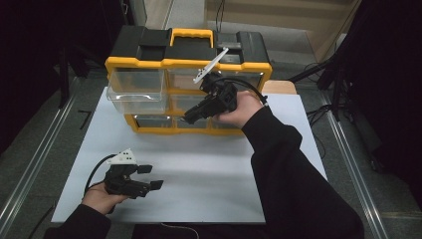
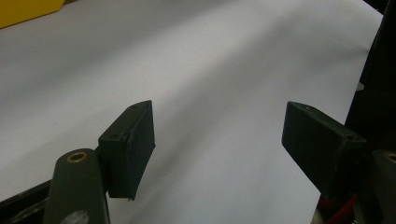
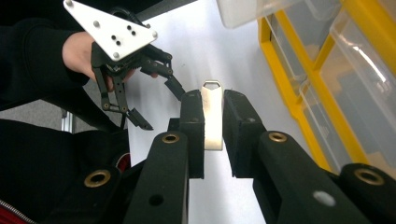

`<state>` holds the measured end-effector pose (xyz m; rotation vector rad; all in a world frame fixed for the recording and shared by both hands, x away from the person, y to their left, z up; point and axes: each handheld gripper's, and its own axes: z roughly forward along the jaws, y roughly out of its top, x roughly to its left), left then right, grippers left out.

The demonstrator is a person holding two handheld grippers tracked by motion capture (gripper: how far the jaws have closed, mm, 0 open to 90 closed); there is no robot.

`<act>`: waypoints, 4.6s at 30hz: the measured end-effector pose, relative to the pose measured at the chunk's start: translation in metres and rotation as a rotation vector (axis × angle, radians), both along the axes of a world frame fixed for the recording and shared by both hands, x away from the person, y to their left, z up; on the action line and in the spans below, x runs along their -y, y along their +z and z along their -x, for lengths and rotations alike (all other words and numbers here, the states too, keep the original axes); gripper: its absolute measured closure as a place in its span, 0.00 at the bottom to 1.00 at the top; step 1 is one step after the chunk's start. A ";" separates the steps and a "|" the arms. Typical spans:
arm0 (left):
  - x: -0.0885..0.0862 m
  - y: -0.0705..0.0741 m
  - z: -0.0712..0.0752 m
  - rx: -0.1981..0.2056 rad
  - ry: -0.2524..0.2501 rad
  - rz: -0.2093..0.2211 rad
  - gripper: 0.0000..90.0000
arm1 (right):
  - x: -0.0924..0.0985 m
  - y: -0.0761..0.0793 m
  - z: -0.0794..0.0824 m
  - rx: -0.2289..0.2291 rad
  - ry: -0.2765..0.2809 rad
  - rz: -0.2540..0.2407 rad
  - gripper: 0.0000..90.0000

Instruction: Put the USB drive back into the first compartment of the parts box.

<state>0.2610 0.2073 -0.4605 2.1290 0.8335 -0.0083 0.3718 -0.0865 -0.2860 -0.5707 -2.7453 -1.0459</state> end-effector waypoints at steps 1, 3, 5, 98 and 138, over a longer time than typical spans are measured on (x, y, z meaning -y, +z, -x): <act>0.000 0.000 0.000 0.000 0.000 0.000 0.30 | 0.000 0.000 0.000 0.000 0.000 0.000 0.85; 0.000 0.000 0.000 -0.002 0.000 0.001 0.30 | -0.001 0.003 -0.001 0.002 0.009 -0.001 0.85; 0.000 0.000 0.000 -0.002 -0.003 0.002 0.30 | -0.003 0.007 -0.002 0.002 0.015 -0.001 0.85; -0.001 0.000 -0.001 -0.003 -0.010 0.019 0.30 | -0.023 0.083 -0.015 0.048 -0.088 -0.112 0.28; 0.000 -0.002 -0.003 -0.002 0.004 0.023 0.30 | 0.023 -0.056 0.033 0.074 -0.129 -0.048 0.28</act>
